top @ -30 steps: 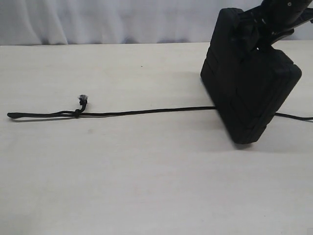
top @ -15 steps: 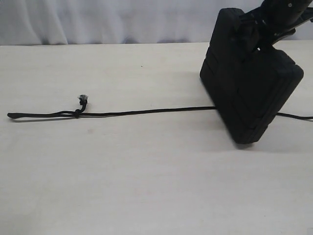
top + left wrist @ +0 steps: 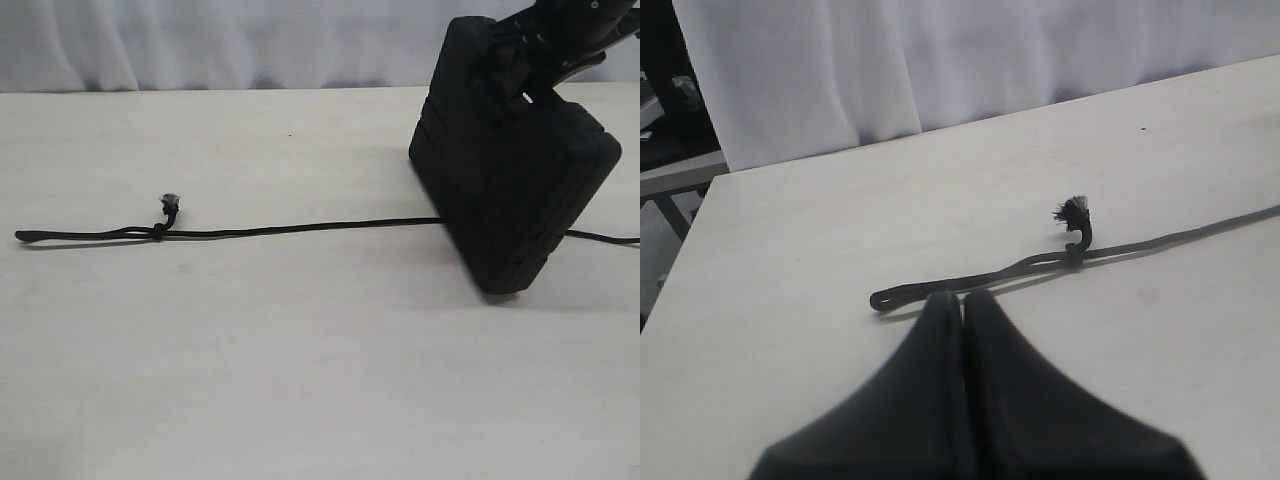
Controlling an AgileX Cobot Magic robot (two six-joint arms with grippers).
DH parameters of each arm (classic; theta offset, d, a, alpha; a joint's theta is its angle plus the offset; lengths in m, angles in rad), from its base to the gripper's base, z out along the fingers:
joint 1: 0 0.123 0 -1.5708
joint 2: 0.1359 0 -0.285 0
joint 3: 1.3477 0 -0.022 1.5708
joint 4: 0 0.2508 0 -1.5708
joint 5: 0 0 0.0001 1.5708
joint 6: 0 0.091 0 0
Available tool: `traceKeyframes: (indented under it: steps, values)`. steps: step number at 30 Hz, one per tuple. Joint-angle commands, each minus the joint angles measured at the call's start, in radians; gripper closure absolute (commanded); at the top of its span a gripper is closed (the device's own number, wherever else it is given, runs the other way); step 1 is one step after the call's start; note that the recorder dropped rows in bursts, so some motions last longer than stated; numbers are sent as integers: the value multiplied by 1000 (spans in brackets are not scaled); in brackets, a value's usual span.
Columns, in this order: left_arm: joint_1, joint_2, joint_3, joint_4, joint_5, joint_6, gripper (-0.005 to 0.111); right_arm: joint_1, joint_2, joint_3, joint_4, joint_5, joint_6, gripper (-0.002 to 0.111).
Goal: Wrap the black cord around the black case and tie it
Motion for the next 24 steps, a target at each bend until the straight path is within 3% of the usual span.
traceKeyframes:
  steps: [1,11,18,21,24]
  values:
    - [-5,-2,3,-5,-13,-6,107,1,-15,-2,5,-26,-13,74]
    - [-5,-2,3,-5,-13,-6,107,1,-15,-2,13,-26,-13,76]
    - [-5,-2,3,-5,-13,-6,107,1,-15,0,13,-19,-13,88]
    - [-5,-2,3,-5,-13,-6,107,1,-15,0,13,-6,-13,104]
    - [-5,-2,3,-5,-13,-6,107,1,-15,0,13,-2,-13,104]
